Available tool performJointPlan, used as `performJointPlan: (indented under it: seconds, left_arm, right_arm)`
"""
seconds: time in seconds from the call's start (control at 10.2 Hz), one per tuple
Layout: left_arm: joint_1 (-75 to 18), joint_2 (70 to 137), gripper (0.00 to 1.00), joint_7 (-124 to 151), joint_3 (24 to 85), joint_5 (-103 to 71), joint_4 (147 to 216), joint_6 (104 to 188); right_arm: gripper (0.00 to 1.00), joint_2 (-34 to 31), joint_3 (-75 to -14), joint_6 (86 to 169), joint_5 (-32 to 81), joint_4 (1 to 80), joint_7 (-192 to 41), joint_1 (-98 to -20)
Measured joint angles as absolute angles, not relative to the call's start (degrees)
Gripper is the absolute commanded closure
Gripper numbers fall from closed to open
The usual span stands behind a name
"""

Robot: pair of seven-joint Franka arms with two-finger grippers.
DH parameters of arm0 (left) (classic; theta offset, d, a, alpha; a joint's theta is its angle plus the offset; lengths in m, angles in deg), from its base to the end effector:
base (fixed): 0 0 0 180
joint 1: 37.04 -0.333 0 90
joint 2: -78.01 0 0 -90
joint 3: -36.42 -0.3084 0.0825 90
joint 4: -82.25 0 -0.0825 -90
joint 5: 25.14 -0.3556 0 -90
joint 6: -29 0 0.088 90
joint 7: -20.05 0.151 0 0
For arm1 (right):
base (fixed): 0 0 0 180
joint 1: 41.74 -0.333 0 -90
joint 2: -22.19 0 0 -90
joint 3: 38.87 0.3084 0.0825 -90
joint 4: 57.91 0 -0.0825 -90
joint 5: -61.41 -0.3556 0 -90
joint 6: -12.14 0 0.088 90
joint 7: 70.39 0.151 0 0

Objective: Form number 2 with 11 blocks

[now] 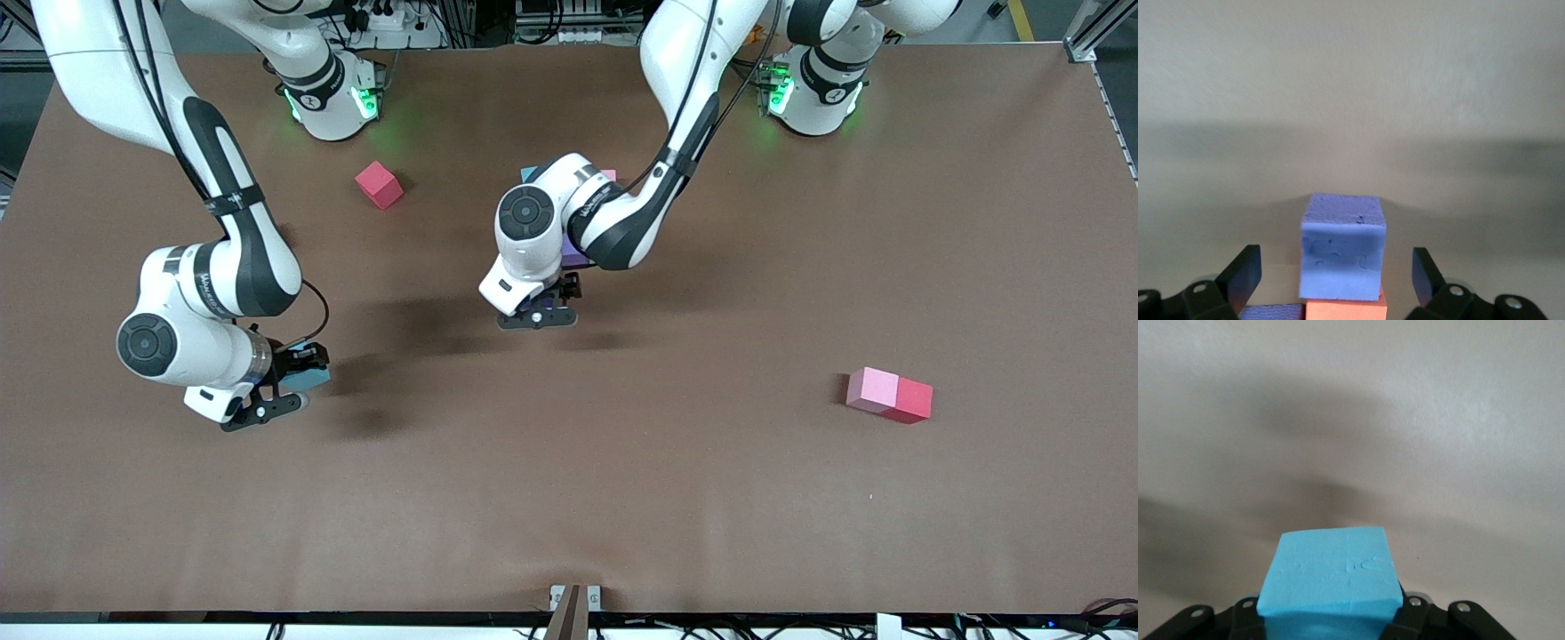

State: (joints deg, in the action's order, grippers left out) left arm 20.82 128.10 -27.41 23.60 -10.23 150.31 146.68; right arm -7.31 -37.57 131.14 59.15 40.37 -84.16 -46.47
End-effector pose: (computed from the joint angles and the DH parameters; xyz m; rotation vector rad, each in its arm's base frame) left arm 0.4696 -0.5609 0.2301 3.0880 0.1280 -0.0545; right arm 0.6155 0.0677 0.2457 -3.0387 -0.4931 0.2311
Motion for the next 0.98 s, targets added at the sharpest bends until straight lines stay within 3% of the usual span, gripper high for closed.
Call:
performJointPlan:
  seconds: [0.59, 0.98]
  left_arm:
    - [18.9, 114.4, 0.00, -26.5, 8.6, -8.8, 150.9, 138.8]
    - [3.8, 109.4, 0.00, -11.4, 6.8, -8.8, 152.4, 126.6]
  right_arm:
    - [1.00, -7.5, -37.2, 130.4, 59.1, 34.9, -84.2, -58.6]
    - [1.00, -12.6, -37.2, 130.9, 59.2, 30.0, -84.1, -71.5]
